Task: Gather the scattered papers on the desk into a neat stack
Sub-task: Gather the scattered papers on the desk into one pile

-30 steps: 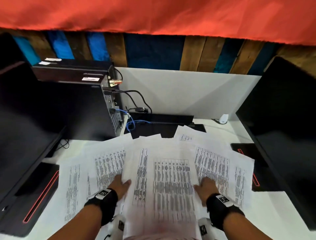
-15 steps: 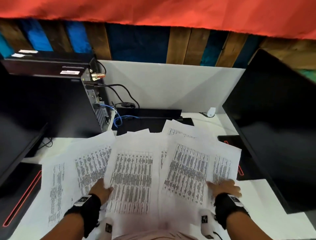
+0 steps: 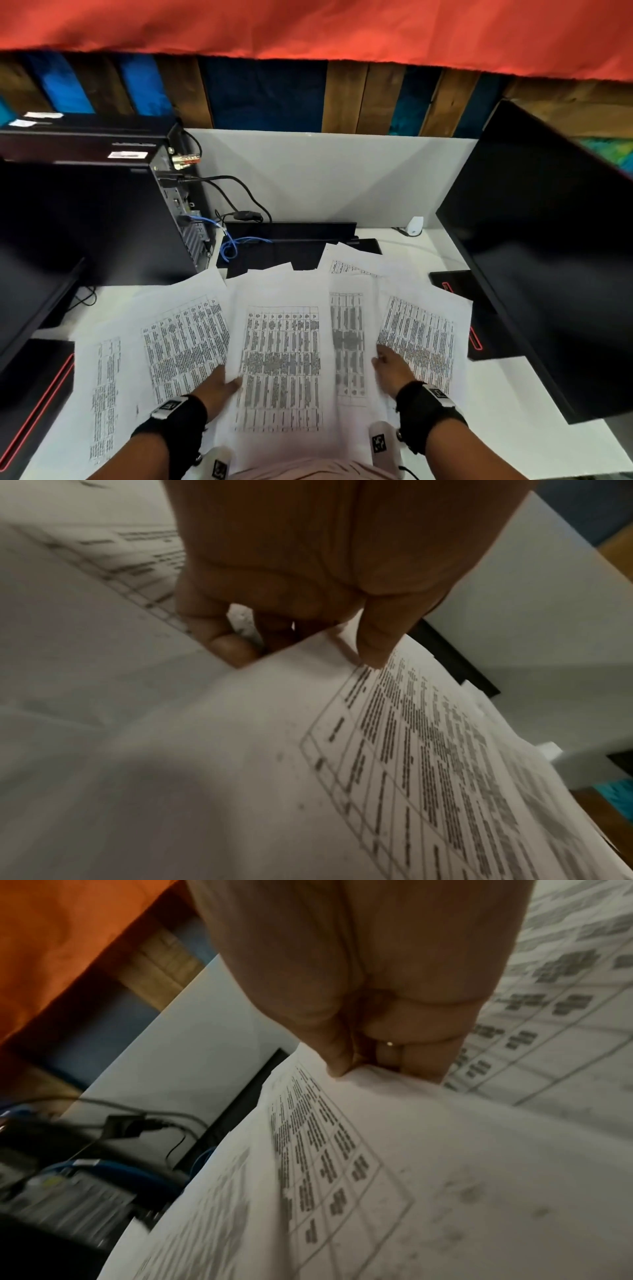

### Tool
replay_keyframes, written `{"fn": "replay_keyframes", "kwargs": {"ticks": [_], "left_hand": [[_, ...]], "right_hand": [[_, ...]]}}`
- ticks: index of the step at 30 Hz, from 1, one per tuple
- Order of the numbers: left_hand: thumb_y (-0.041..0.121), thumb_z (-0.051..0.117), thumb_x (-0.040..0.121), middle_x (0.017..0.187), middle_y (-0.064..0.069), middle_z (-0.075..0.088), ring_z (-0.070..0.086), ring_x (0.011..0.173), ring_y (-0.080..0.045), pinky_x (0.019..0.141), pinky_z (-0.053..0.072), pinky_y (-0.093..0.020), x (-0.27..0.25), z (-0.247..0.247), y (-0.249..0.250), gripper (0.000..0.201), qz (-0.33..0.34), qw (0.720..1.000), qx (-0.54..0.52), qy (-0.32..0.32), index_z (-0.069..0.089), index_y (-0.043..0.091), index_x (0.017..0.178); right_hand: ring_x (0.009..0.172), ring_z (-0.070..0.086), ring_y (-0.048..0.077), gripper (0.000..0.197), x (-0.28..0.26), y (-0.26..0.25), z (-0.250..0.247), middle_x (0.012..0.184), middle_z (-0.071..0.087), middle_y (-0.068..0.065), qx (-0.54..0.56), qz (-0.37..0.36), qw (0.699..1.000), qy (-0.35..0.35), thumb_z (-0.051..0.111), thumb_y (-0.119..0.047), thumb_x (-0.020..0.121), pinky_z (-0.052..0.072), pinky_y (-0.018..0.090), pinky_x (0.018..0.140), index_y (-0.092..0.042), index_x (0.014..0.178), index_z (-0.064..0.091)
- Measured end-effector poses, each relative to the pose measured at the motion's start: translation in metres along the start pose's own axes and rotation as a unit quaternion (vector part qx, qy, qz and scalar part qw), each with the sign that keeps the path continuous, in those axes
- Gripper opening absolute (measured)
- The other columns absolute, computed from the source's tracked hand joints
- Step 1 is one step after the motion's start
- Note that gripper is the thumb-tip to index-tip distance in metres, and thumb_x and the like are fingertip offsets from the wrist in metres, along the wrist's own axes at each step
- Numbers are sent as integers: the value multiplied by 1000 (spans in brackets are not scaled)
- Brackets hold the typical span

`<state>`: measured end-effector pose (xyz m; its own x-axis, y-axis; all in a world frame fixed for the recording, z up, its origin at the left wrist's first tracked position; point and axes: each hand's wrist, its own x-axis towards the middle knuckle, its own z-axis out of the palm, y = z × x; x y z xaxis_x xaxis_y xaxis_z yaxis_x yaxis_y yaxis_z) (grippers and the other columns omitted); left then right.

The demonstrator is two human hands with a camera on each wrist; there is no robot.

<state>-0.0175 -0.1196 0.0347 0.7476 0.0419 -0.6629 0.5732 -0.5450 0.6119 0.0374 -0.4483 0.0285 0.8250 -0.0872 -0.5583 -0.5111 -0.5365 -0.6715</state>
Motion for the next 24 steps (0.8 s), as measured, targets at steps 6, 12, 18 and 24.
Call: {"fn": "replay_keyframes", "kwargs": {"ticks": [6,12,18,24], "left_hand": [[38,39,98,160,-9,9,16,147,-25,119,18,-40,2,18,26,70,14,1000,-4,-19,3,10,152],[7,57,90,132,-19,54,55,113,-31,97,44,-34,12,8,19,50,17,994,-22,109,39,0,136],[5,53,91,115,-23,58,54,93,-28,83,42,-33,10,-5,1,40,-29,991,-22,129,42,-4,128],[15,53,93,145,-20,40,44,129,-34,98,39,-33,7,-4,6,57,-56,994,-26,96,27,1,142]], "right_hand": [[65,53,10,41,2,-12,29,91,60,0,-14,-22,998,-57,34,-7,98,49,25,63,-16,135,49],[114,56,27,50,4,-9,-2,131,54,8,-93,-12,991,91,56,-22,87,47,39,99,-26,136,49],[118,50,38,82,-8,36,-72,127,50,23,-33,279,909,309,79,-36,66,42,48,101,-4,129,39],[100,62,40,26,-3,24,-81,105,66,25,22,138,948,285,67,-17,80,51,40,86,0,99,60]]}}
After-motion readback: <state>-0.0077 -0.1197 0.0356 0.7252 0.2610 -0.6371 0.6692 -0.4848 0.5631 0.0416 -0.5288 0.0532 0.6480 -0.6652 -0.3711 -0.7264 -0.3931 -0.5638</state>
